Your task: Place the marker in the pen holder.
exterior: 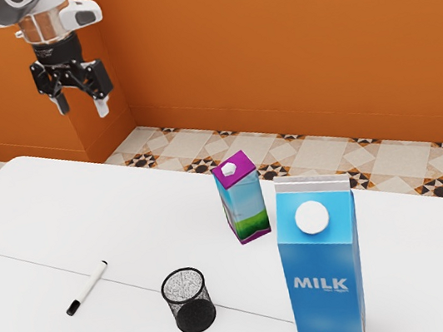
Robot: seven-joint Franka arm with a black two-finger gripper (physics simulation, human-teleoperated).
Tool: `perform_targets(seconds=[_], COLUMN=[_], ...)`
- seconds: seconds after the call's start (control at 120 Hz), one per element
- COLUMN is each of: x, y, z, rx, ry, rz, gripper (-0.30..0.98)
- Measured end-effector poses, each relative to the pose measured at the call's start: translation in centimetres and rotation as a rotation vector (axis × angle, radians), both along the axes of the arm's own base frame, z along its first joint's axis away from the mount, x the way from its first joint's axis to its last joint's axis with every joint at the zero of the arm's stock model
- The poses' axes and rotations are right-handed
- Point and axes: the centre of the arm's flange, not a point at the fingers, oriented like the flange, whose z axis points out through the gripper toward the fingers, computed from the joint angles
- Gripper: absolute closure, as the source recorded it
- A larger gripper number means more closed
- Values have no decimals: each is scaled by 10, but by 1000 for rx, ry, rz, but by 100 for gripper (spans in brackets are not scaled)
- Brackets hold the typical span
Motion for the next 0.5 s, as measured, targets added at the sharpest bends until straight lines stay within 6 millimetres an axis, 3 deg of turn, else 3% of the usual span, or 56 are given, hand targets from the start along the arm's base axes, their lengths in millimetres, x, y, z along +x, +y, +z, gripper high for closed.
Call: perform_targets(seconds=[0.167, 0.2, 0.233, 0.283, 0.325, 0.408, 0.5], x=[-1, -1, 0, -3, -7, -14, -19], y=[0, 0, 0, 0, 1, 3, 6], z=[-1, -8, -33, -91, -126, -175, -213], rx=[1, 0, -2, -4, 0, 7, 12], ry=[3, 8, 37, 105, 133, 152, 133], rz=[-5, -6, -8, -10, -13, -17, -20], gripper=[0, 0, 0, 0, 0, 0, 0])
